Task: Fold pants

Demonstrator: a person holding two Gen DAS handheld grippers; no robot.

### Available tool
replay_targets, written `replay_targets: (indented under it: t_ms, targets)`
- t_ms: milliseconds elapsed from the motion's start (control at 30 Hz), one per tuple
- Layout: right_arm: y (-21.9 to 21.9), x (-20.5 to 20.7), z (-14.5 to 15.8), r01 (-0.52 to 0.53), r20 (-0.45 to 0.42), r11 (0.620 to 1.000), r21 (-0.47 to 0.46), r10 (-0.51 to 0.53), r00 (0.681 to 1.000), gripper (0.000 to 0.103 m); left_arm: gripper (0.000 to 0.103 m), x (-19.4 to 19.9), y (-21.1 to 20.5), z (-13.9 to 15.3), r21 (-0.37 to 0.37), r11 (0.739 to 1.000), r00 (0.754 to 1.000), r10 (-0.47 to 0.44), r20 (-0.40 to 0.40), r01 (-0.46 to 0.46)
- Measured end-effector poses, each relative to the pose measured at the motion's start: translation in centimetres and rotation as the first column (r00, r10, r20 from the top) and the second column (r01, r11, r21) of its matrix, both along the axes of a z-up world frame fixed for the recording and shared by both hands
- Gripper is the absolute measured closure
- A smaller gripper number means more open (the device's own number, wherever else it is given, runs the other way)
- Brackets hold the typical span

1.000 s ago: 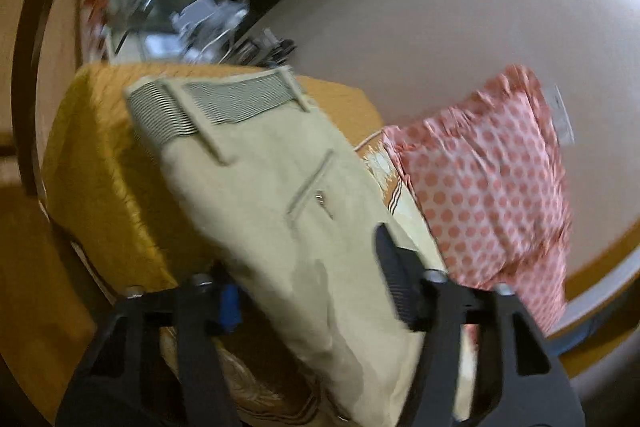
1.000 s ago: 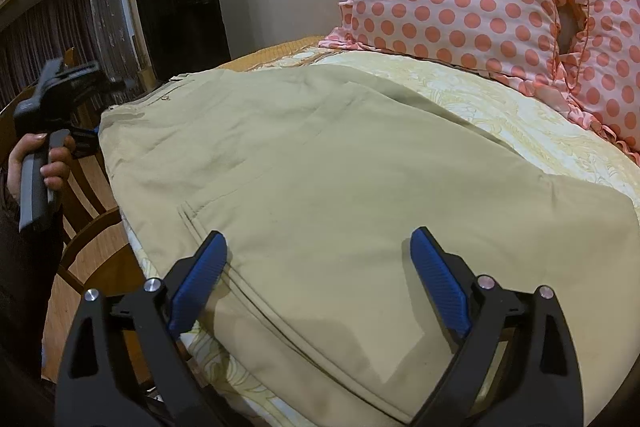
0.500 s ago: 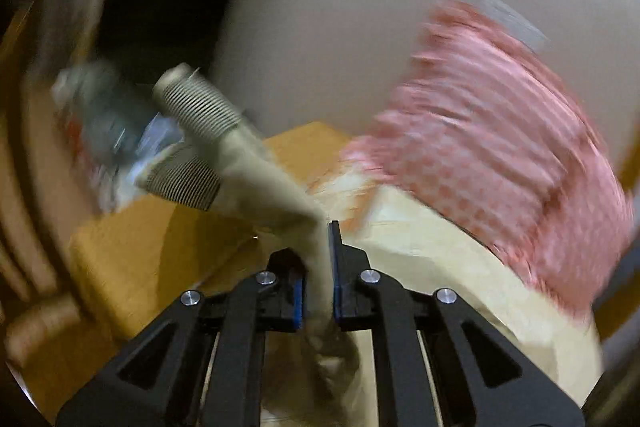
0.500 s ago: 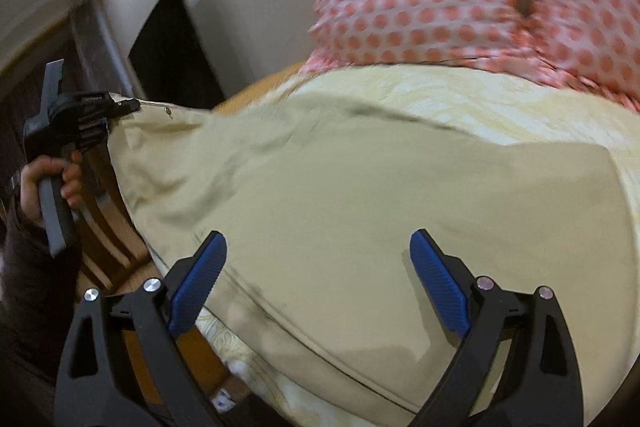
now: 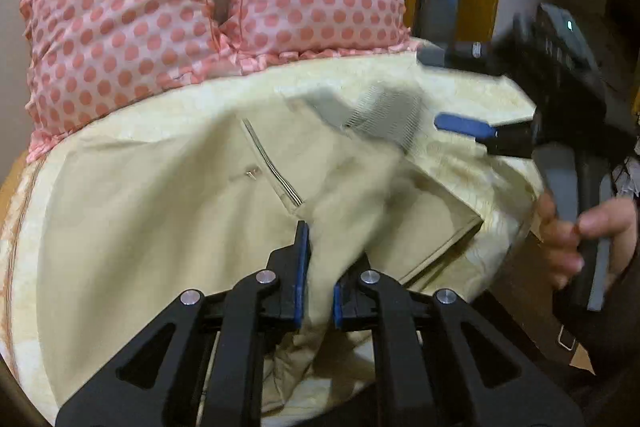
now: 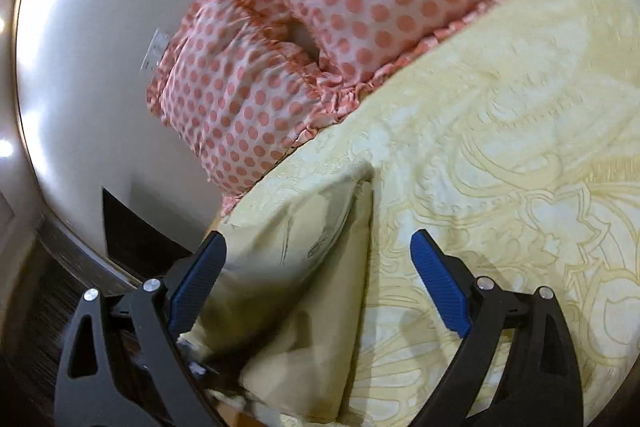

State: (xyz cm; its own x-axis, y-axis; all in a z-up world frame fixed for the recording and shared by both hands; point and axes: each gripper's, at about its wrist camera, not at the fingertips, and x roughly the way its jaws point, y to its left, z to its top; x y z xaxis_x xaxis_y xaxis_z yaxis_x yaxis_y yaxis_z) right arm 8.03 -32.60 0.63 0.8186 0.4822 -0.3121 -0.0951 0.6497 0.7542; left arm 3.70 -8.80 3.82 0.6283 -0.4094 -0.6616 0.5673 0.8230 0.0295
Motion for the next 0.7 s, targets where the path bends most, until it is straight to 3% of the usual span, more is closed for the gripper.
replay_targets:
  t_ms: [67, 167, 300, 367, 433, 467, 500, 533, 567, 667, 700]
  targets:
    - [-0.1, 0.6, -0.3, -0.027, -0.012, 0.999, 0.035, 0.028, 1.0, 0.01, 0.094, -0.5, -0.2, 0.5, 0.015, 1.0, 0.999, 0.002, 0.047, -0.003]
    - [0.4, 2.2, -0.4, -0.081, -0.046, 0.994, 0.066, 0.085, 0.995, 0.01, 0.094, -1.0, 0.2, 1.6, -0.016, 1.0, 0.998, 0.011, 0.057, -0.01]
    - [2.4, 4.2, -0.5, -0.121, -0.127, 0.992, -0.04, 0.115, 0.985, 0.012, 0.087, -0.7, -1.3, -0.3, 0.069, 0.998, 0.999, -0.009, 0.039, 0.006]
    - [3.4, 4.9, -0.6, -0.15, -0.155, 0.986, -0.079, 0.137, 0.978, 0.016, 0.083, -1.4, -1.0, 0.1, 0.051, 0.998, 0.998, -0.028, 0.052, 0.025]
    - [4.2, 5.5, -0.8, -0.173, -0.18, 0.978, -0.117, 0.15, 0.972, 0.027, 0.059, -2.9, 0.5, 1.4, -0.022, 0.996, 0.995, -0.087, 0.04, 0.088]
    - [4.7, 5.7, -0.8, -0.183, -0.191, 0.971, -0.152, 0.153, 0.97, 0.029, 0.03, -3.5, 1.7, 2.1, -0.069, 0.991, 0.993, -0.109, 0.036, 0.111]
    - [4.9, 5.8, -0.8, -0.188, -0.195, 0.966, -0.177, 0.153, 0.969, 0.032, 0.018, -3.7, 3.4, 3.2, -0.139, 0.983, 0.992, -0.118, 0.042, 0.123]
    - [5.2, 5.9, -0.8, -0.194, -0.192, 0.961, -0.199, 0.156, 0.969, 0.033, 0.018, -3.8, 5.0, 4.1, -0.193, 0.975, 0.993, -0.108, 0.043, 0.114]
    - [5.3, 6.1, -0.9, -0.198, -0.184, 0.957, -0.21, 0.16, 0.97, 0.033, 0.018, -3.2, 6.6, 4.9, -0.228, 0.97, 0.996, -0.082, 0.035, 0.087]
    - [5.4, 6.5, -1.0, -0.201, -0.184, 0.952, -0.233, 0.16, 0.97, 0.038, 0.018, 1.6, 13.1, 6.2, -0.319, 0.939, 0.991, 0.118, -0.056, -0.13]
    - [5.7, 6.7, -1.0, -0.21, -0.193, 0.945, -0.251, 0.164, 0.967, 0.051, 0.018, 4.1, 15.7, 5.9, -0.34, 0.91, 0.971, 0.209, -0.116, -0.236]
